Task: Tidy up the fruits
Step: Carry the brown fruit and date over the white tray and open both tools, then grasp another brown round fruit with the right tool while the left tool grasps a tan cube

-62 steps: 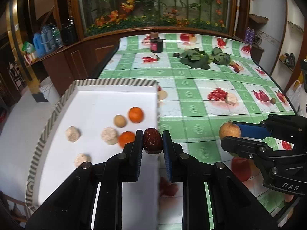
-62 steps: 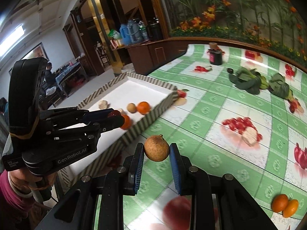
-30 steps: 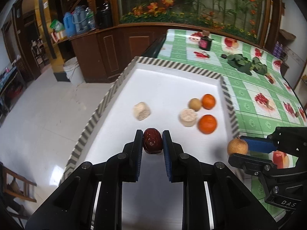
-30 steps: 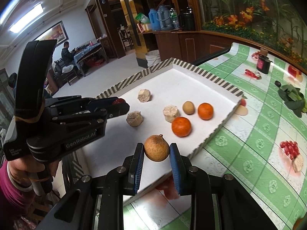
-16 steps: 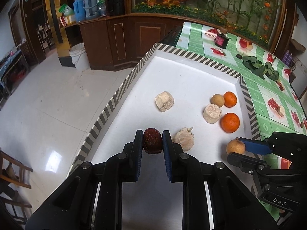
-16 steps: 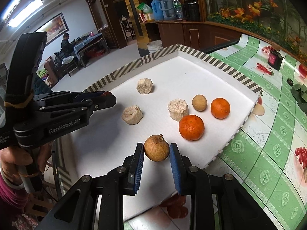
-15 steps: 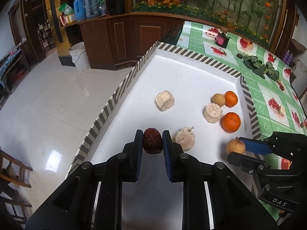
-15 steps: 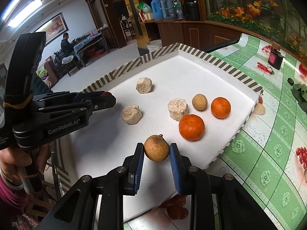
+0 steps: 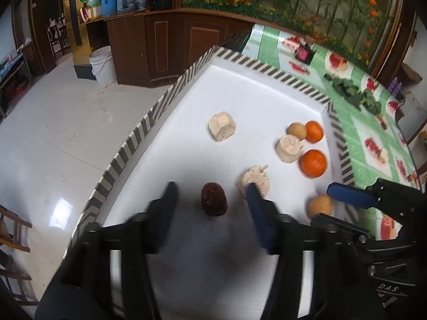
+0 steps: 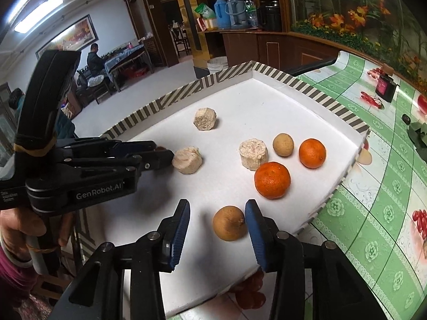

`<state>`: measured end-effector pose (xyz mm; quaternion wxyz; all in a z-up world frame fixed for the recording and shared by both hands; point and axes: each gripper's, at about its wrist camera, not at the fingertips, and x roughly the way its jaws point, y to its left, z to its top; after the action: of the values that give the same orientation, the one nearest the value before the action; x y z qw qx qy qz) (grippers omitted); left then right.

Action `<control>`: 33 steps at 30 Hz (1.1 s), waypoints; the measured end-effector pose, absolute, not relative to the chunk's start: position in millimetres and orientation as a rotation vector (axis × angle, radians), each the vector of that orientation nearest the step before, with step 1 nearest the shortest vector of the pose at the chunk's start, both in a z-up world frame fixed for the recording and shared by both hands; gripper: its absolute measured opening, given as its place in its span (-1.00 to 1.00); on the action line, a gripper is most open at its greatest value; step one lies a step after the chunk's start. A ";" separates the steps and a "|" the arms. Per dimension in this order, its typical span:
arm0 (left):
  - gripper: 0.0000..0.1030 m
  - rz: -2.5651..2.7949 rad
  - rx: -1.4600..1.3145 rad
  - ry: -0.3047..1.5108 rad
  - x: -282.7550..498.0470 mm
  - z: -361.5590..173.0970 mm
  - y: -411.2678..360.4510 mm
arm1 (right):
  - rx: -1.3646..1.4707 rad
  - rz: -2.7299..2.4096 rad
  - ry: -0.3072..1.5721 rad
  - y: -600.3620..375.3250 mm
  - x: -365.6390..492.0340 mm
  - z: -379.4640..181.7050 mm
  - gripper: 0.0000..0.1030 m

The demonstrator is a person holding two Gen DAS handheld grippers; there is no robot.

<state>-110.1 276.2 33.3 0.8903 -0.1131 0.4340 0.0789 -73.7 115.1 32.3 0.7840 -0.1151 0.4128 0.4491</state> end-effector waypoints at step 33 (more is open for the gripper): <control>0.16 -0.064 -0.091 0.876 -85.8 60.9 119.7 | -0.047 0.705 0.860 -57.5 -60.0 44.0 -0.19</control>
<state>-85.8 119.7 60.9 0.9042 -0.0442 0.4237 -0.0310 -60.0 -57.5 44.0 0.8492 -0.0223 0.4080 0.3346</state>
